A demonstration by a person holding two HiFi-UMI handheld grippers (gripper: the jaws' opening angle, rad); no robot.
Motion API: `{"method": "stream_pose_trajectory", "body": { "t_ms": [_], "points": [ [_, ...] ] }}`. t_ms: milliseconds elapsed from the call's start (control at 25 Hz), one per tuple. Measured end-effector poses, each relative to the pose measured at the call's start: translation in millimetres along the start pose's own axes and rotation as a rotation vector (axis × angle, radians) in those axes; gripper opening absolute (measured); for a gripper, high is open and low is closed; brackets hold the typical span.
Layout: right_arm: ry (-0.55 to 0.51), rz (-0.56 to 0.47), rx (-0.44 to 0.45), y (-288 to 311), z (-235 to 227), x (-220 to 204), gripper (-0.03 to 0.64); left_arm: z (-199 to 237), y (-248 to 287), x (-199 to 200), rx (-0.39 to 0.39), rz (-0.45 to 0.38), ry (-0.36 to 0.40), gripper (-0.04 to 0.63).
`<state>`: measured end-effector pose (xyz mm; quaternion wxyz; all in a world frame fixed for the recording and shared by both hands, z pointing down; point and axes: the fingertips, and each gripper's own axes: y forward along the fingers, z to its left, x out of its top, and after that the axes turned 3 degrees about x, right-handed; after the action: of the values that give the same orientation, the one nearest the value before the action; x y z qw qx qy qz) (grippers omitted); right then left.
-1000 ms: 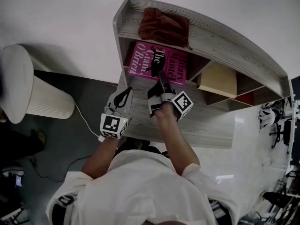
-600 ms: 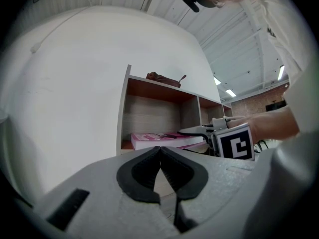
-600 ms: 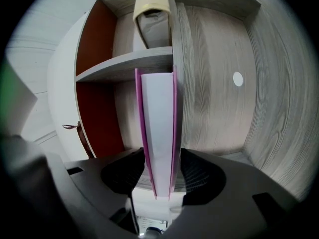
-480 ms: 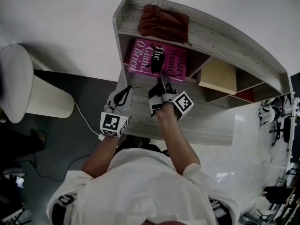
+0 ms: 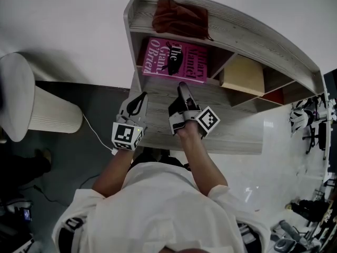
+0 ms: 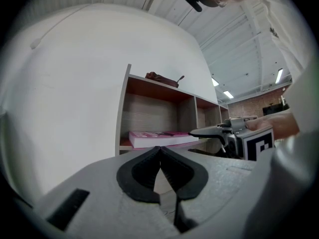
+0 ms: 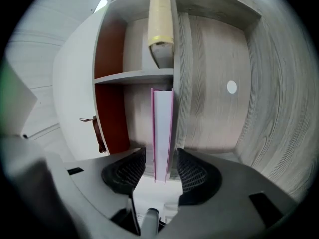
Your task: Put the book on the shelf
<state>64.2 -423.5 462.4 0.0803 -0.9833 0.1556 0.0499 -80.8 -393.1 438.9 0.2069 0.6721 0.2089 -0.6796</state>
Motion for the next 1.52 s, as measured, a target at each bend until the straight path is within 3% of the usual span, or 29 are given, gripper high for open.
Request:
{"method": "stream_pose_trajectory", "body": {
  "t_ms": [160,400,680,880,1120,1320,1520],
  "points": [
    [-0.167,0.018,0.003,-16.9,12.5,3.5,0.188,-5.6,-0.6,4.6,-0.029,-0.01,0.0,0.017],
    [-0.597,0.042,0.075,-35.1,67.8,8.9,0.16,-10.2,-1.1,12.5,-0.071,-0.03,-0.002,0.017],
    [-1.197,0.055,0.029,-61.5,101.8,12.1,0.139,-23.3,-4.4,19.6,-0.115,-0.053,-0.013,0.017],
    [-1.487,0.055,-0.014,-82.6,113.0,7.6,0.118,-34.5,-8.0,20.3,-0.159,-0.061,-0.012,0.017],
    [-1.662,0.058,-0.083,-106.4,111.9,5.7,0.088,-44.9,-14.0,15.8,-0.185,-0.063,-0.015,0.017],
    [-1.612,0.042,-0.113,-131.8,107.6,13.8,0.055,-56.4,-25.0,16.9,-0.193,-0.056,-0.023,0.017],
    [-1.56,0.033,-0.088,-163.5,110.2,21.5,0.028,-76.2,-36.0,21.2,-0.182,-0.056,-0.015,0.017]
  ]
}}
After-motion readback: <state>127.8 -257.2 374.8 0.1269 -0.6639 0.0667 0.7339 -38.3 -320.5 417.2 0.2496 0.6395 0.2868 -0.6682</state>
